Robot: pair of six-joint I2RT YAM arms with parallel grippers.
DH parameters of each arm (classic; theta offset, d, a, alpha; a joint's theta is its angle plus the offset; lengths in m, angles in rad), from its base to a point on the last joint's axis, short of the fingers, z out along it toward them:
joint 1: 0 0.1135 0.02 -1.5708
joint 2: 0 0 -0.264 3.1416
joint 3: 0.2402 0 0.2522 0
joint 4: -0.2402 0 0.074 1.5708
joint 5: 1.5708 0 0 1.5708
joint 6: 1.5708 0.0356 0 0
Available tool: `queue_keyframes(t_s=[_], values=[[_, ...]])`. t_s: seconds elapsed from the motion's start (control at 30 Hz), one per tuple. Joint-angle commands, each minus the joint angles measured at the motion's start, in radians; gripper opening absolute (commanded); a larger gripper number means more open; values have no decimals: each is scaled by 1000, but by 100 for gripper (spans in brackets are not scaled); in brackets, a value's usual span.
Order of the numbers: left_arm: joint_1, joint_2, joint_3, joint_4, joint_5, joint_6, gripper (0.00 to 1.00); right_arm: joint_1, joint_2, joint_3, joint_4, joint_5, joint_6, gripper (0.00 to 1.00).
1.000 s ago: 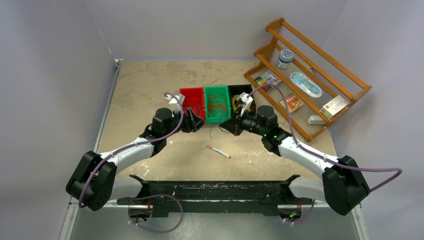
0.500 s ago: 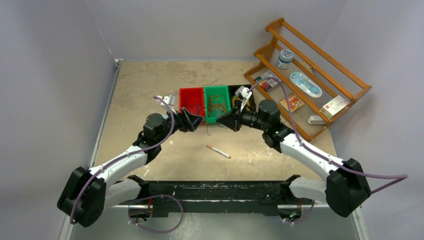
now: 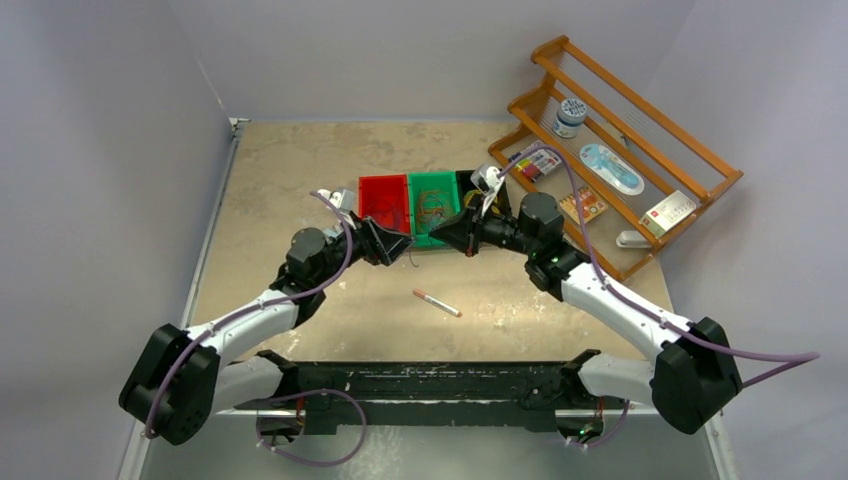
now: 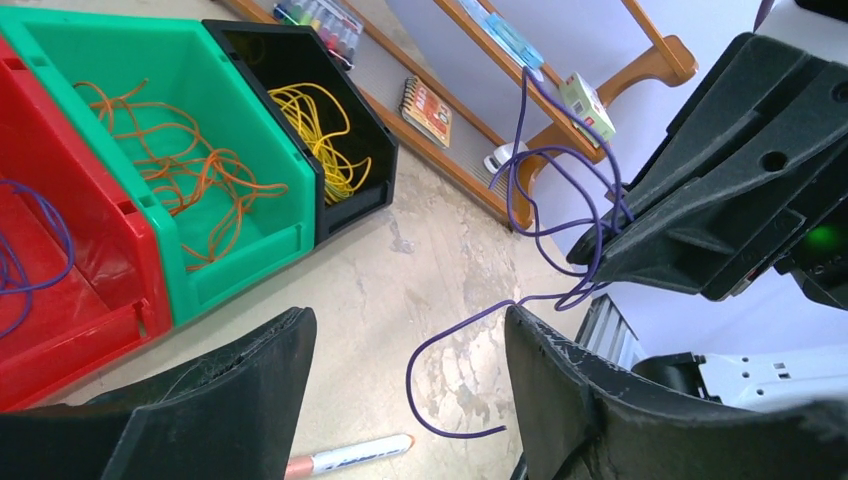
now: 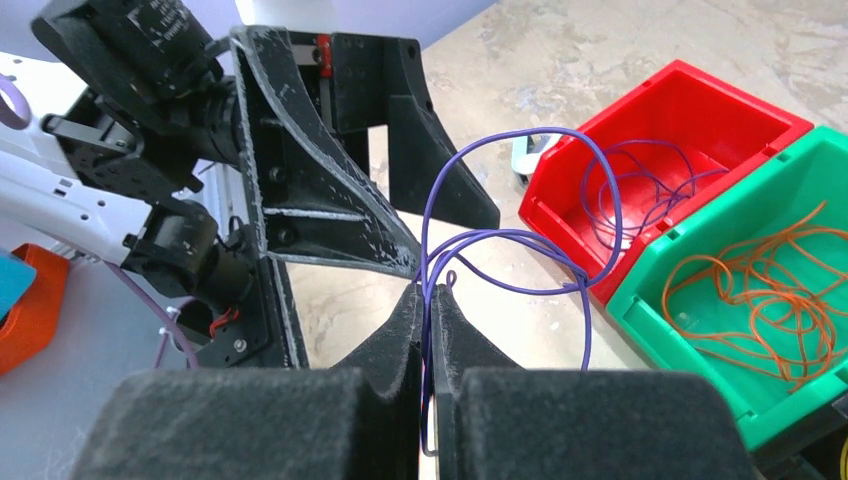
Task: Untangle the cables
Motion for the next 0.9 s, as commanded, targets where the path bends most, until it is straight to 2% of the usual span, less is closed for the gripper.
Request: queue_keyframes(t_s=[0.0,0.27,0.47,0.53,0.67,0.73,0.8,0.87], values=[[-2,19,0,110,55,-16,67,-1,6,48,93,-38,46,0],[-5,60,6,191,123,-53,63,-1,50,65,178,-50,91,0],[-10,72,18,187,150,-50,50,-1,81,75,258,-74,138,0],[-11,75,20,181,150,-49,44,-1,88,76,272,-75,148,0],[-11,74,39,143,147,-44,15,-1,93,82,251,-67,137,0],[-11,59,68,76,128,-26,4,-1,85,79,200,-31,111,0],[-11,33,101,-28,94,17,0,0,59,74,107,89,65,1],[-11,-1,137,-131,43,56,0,0,20,51,39,273,55,5]])
